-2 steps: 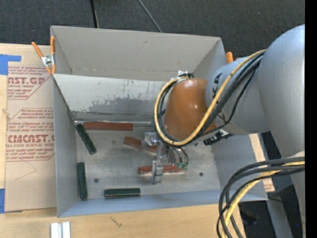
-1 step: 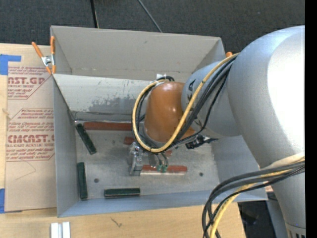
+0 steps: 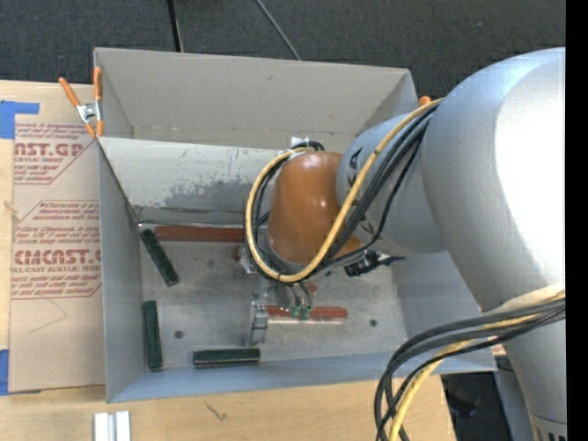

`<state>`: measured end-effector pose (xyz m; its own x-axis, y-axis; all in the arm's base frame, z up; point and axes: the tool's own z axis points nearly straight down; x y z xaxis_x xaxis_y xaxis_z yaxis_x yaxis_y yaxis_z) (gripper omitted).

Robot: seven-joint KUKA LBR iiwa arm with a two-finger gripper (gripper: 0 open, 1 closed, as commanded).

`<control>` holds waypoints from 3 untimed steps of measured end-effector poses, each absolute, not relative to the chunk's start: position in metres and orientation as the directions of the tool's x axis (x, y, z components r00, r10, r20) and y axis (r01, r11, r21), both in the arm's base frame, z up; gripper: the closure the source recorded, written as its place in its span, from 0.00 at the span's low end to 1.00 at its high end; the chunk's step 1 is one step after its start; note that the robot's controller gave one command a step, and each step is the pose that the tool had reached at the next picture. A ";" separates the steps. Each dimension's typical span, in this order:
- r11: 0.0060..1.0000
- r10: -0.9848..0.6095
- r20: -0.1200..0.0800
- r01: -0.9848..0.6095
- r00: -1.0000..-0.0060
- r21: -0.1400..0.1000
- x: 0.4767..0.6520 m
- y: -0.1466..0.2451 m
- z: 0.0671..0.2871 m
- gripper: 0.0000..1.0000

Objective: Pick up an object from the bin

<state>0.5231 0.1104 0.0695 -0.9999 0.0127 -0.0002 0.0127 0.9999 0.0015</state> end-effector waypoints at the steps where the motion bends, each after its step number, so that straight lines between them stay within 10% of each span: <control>1: 1.000 0.013 0.000 0.013 -1.000 0.002 0.523 0.110 0.070 0.00; 2: 1.000 0.019 -0.001 0.019 -1.000 0.000 0.543 0.010 0.097 1.00; 3: 1.000 0.019 -0.001 0.019 -1.000 0.001 0.543 0.010 0.097 0.00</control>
Offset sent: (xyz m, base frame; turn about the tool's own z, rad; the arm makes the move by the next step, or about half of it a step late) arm 0.0195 -0.1009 0.0274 0.0059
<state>0.5428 0.0099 0.0965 -0.9998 0.0192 -0.0011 0.0192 0.9998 0.0010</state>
